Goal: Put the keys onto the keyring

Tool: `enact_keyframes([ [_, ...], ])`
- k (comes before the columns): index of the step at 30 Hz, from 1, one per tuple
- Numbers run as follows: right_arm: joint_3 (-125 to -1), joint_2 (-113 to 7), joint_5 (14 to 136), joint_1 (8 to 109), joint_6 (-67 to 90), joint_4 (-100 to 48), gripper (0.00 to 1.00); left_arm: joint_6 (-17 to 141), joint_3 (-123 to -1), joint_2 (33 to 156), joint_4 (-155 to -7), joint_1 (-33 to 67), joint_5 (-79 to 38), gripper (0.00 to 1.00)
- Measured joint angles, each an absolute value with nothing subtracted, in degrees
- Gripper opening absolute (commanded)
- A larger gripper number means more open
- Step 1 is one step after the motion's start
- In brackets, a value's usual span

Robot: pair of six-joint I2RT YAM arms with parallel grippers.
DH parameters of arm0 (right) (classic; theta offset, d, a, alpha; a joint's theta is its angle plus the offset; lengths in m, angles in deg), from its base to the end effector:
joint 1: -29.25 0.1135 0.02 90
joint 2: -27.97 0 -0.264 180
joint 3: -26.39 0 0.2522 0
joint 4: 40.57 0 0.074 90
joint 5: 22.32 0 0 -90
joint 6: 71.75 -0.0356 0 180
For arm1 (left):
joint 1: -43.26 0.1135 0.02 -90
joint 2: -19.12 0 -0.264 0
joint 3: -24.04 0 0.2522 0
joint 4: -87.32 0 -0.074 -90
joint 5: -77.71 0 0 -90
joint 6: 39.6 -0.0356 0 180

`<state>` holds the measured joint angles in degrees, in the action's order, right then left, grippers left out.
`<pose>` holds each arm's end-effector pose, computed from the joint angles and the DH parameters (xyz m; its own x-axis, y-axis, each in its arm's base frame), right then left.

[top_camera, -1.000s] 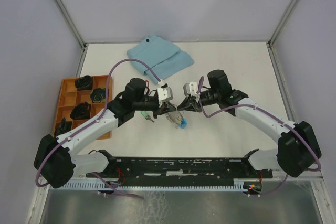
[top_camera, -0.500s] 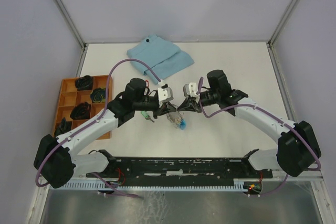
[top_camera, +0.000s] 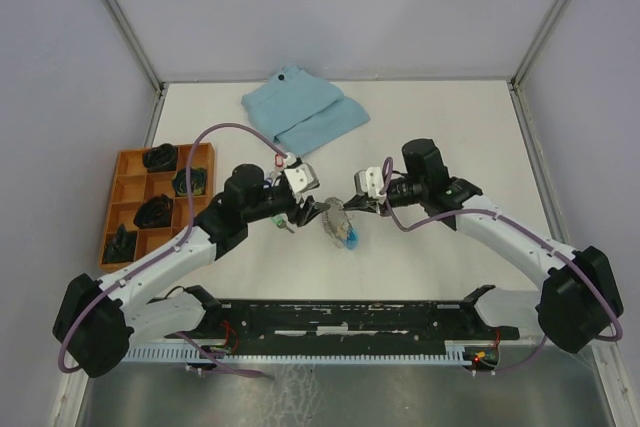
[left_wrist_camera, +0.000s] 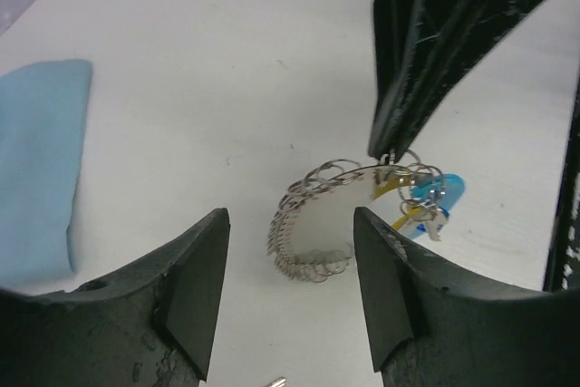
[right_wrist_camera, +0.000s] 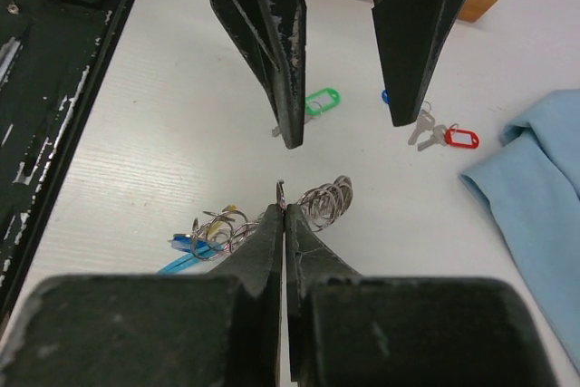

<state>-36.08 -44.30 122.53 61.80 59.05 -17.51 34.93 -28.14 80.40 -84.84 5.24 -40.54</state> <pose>0.2098 0.1685 0.2708 0.2345 -0.2966 -0.9258 -0.9716 -0.1031 -0.2130 0.1810 -0.1629 0.2744 0.0186 0.2837 -0.9587 0.9279 0.3522 0.1222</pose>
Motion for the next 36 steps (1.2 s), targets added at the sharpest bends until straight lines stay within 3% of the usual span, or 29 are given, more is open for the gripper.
enact_keyframes([
  [6, -35.1, -41.3, 119.4, 61.8, 61.7, -17.5, 0.01, 43.3, -23.6, 79.4, -92.3, 5.2, -25.7, 0.7],
  [15, -33.4, -38.0, 116.9, 61.8, 68.5, -16.6, 0.01, 53.4, -23.0, 81.4, -91.1, 5.2, -7.7, 0.72],
  [24, -32.9, -37.7, 113.4, 63.2, 74.3, -15.1, 0.01, 62.2, -20.8, 82.5, -85.4, 6.2, -2.2, 0.76],
  [36, -32.8, -36.6, 103.7, 67.1, 79.7, -14.5, 0.01, 71.9, -20.9, 86.0, -75.6, 12.2, -0.1, 0.76],
])
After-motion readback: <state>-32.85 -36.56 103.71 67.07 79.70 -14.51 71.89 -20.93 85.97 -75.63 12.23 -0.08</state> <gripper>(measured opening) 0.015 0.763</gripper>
